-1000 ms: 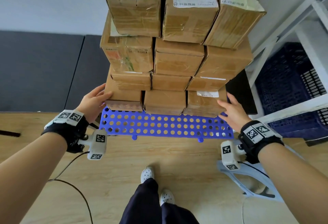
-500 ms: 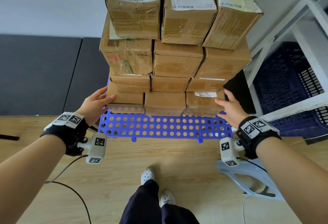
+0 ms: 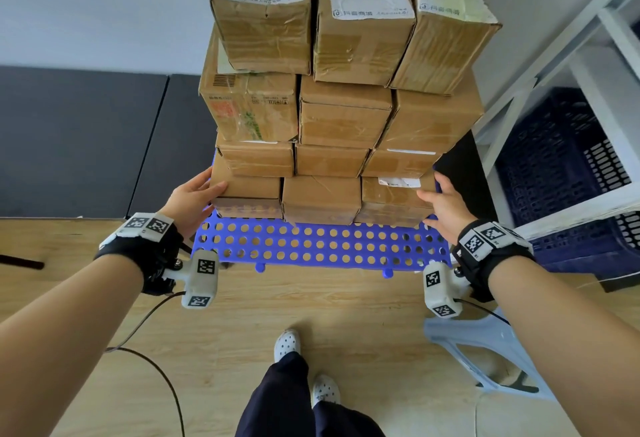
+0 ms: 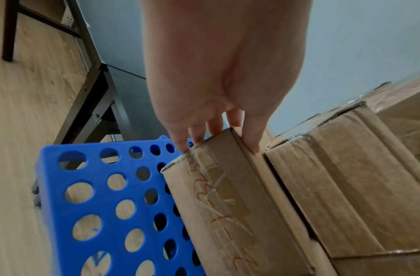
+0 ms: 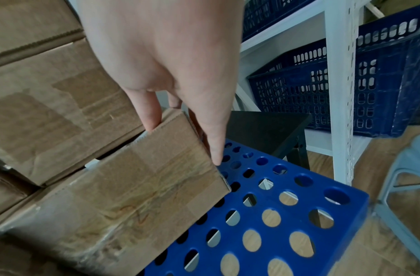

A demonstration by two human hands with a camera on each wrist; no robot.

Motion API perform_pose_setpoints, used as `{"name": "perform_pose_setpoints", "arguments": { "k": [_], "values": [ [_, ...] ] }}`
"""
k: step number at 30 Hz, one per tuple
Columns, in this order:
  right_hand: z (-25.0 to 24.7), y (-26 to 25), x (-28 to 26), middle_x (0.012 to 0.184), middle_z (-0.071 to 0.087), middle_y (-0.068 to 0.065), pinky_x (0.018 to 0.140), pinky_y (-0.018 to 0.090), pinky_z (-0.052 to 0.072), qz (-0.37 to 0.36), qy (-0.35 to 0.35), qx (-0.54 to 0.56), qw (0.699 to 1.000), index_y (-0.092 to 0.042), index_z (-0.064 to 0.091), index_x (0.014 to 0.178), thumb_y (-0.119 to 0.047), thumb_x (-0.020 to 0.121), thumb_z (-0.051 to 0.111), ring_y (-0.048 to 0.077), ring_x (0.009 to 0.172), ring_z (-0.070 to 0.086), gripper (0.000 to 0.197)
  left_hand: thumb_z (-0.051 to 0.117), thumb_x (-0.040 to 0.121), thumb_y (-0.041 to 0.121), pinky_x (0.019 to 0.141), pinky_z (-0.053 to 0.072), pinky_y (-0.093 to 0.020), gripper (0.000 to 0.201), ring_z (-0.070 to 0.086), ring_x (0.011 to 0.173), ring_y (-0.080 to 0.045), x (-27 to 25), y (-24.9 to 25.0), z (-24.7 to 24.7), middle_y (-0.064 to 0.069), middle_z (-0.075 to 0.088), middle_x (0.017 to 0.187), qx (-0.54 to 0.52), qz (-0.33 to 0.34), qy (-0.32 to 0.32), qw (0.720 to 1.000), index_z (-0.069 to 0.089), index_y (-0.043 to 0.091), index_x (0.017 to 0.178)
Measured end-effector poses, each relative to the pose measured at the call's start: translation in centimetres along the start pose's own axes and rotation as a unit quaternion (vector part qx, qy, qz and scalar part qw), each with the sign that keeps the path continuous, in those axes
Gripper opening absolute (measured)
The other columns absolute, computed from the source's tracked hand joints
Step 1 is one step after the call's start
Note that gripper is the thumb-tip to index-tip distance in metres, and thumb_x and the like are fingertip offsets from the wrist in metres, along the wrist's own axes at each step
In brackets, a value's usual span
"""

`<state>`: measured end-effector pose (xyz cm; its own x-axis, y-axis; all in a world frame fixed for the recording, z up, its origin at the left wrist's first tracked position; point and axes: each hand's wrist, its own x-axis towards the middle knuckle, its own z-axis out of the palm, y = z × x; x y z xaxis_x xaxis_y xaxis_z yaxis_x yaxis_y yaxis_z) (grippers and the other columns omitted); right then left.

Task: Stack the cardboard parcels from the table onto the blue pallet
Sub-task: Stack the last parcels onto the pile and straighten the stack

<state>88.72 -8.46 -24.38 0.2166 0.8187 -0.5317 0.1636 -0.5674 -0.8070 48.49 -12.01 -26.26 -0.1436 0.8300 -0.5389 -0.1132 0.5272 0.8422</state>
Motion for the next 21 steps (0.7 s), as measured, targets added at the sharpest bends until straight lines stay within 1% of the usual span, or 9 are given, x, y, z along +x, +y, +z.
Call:
{"name": "perform_pose_setpoints", "arguments": {
  "k": [2,5,9,12,13,15,18,19,21],
  "values": [
    [0.0,-0.2,0.1,0.127,0.048,-0.007,0.101,0.049,0.037,0.003,-0.002,-0.002,1.0,-0.032,0.034,0.142,-0.008,0.095,0.049,0.019,0.121,0.045,0.055,0.055,0.093,0.016,0.093,0.037,-0.028,0.05,0.054,0.113,-0.008,-0.2,0.3,0.3,0.011,0.06,0.121,0.002,-0.002,0.001,1.0,0.043,0.028,0.14],
    [0.0,-0.3,0.2,0.137,0.047,-0.002,0.097,0.046,0.038,0.004,-0.006,-0.008,1.0,-0.033,0.032,0.143,-0.008,0.096,0.049,0.02,0.12,0.046,0.056,0.052,0.095,0.015,0.09,0.036,-0.028,0.048,0.055,0.103,-0.003,-0.5,0.4,0.9,0.015,0.06,0.112,0.004,-0.001,0.006,1.0,0.041,0.028,0.14],
    [-0.3,-0.4,0.1,0.143,0.044,0.0,0.104,0.049,0.037,0.006,-0.009,-0.018,1.0,-0.031,0.029,0.146,-0.009,0.094,0.051,0.024,0.128,0.045,0.061,0.052,0.094,0.009,0.09,0.041,-0.027,0.047,0.058,0.095,-0.001,-0.8,0.4,1.3,0.014,0.062,0.105,-0.002,0.013,0.039,0.999,0.044,0.022,0.139],
    [-0.8,-0.6,-0.4,0.136,0.049,0.002,0.093,0.037,0.044,-0.013,-0.017,-0.011,1.0,-0.027,0.033,0.145,-0.005,0.094,0.051,0.019,0.115,0.05,0.058,0.056,0.092,0.007,0.089,0.045,-0.026,0.046,0.061,0.098,-0.008,-1.1,0.5,1.3,0.01,0.064,0.104,-0.001,0.02,0.069,0.997,0.047,0.018,0.136],
    [-0.9,-0.6,-0.7,0.134,0.049,0.001,0.09,0.035,0.043,-0.017,-0.019,-0.005,1.0,-0.027,0.034,0.145,-0.005,0.094,0.051,0.018,0.113,0.05,0.058,0.057,0.091,0.007,0.093,0.046,-0.027,0.046,0.062,0.101,-0.012,-1.3,0.7,1.4,0.009,0.065,0.104,0.008,0.023,0.075,0.997,0.048,0.016,0.135],
    [-1.3,-0.8,-1.2,0.138,0.046,0.001,0.095,0.037,0.04,-0.026,-0.024,-0.005,0.999,-0.027,0.035,0.144,-0.007,0.094,0.051,0.02,0.119,0.047,0.056,0.06,0.089,0.011,0.098,0.045,-0.032,0.044,0.061,0.107,-0.016,-1.8,1.0,1.5,0.005,0.065,0.108,0.009,0.029,0.077,0.997,0.05,0.014,0.133],
    [-1.8,-1.2,-2.1,0.139,0.045,0.003,0.097,0.037,0.038,-0.043,-0.032,-0.007,0.999,-0.025,0.036,0.144,-0.01,0.095,0.05,0.02,0.12,0.046,0.052,0.056,0.093,0.014,0.09,0.044,-0.027,0.048,0.057,0.106,-0.014,-3.0,1.9,2.0,0.005,0.057,0.121,-0.004,0.03,0.077,0.997,0.042,0.013,0.139],
    [-1.9,-1.5,-2.4,0.137,0.047,0.004,0.094,0.034,0.038,-0.049,-0.035,-0.002,0.998,-0.023,0.036,0.144,-0.012,0.096,0.049,0.018,0.115,0.048,0.051,0.054,0.094,0.015,0.09,0.042,-0.026,0.05,0.054,0.111,-0.014,-3.3,2.3,2.0,0.004,0.053,0.128,-0.006,0.027,0.083,0.996,0.038,0.015,0.142],
    [-2.0,-2.1,-2.9,0.138,0.048,0.003,0.092,0.031,0.038,-0.053,-0.036,0.028,0.998,-0.021,0.037,0.144,-0.015,0.097,0.047,0.016,0.114,0.049,0.048,0.048,0.097,0.017,0.1,0.037,-0.028,0.05,0.044,0.128,-0.018,-4.0,3.1,2.1,0.0,0.044,0.142,0.004,0.033,0.068,0.997,0.034,0.016,0.145]
  ]
}}
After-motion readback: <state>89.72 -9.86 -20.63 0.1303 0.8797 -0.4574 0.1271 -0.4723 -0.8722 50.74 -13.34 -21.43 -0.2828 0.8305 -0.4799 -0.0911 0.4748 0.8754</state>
